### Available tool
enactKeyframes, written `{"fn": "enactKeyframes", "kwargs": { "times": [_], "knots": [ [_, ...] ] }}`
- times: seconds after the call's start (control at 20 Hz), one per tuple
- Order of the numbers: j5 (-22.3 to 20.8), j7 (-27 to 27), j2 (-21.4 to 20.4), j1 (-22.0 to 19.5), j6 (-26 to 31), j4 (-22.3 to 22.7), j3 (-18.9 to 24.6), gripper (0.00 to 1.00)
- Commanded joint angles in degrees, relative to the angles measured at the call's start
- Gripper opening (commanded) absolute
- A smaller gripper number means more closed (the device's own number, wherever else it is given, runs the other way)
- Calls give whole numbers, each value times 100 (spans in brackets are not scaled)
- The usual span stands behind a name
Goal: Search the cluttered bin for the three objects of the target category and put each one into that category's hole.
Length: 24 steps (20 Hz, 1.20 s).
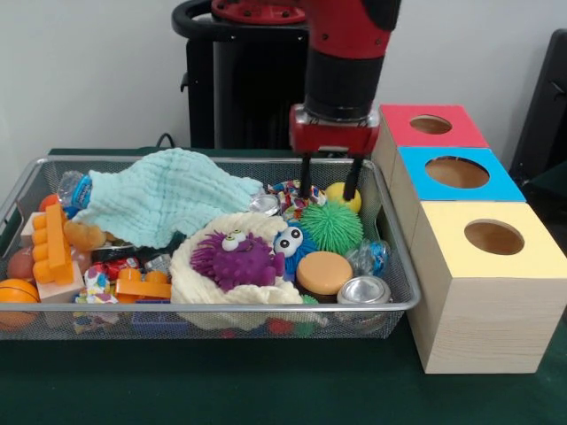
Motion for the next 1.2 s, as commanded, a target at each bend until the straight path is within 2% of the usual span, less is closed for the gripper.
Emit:
{"fn": "enactKeyframes", "kwargs": {
  "times": [0.05, 0.3, 0.75, 1.05, 1.2],
  "knots": [
    [-92, 273, 1032, -517, -495, -846, 775, 100],
    [-141, 383, 1389, -518, -767, -1138, 855, 100],
    [172, 990, 1286, 129, -654, -1168, 506, 100],
    [185, 993, 1199, 138, -665, -1039, 517, 100],
    [136, 830, 1105, -45, -603, -911, 648, 100]
  ]
}}
